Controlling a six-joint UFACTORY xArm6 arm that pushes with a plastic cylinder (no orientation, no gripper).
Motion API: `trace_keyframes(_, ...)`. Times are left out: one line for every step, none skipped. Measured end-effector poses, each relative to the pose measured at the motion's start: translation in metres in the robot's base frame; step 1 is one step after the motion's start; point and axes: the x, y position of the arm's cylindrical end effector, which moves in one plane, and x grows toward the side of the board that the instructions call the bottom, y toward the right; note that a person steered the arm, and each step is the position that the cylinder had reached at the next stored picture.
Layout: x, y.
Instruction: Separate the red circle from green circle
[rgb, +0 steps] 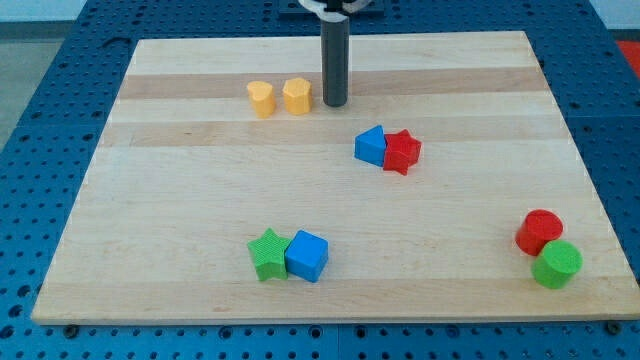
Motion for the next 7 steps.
trace_keyframes(0.001, -0.028)
trace_keyframes(0.005, -0.048)
trace_keyframes(0.005, -0.014)
trace_keyframes(0.005, 0.063)
trace_keyframes(0.006, 0.142)
trace_keyframes(0.02, 0.228)
trace_keyframes(0.066, 0.324)
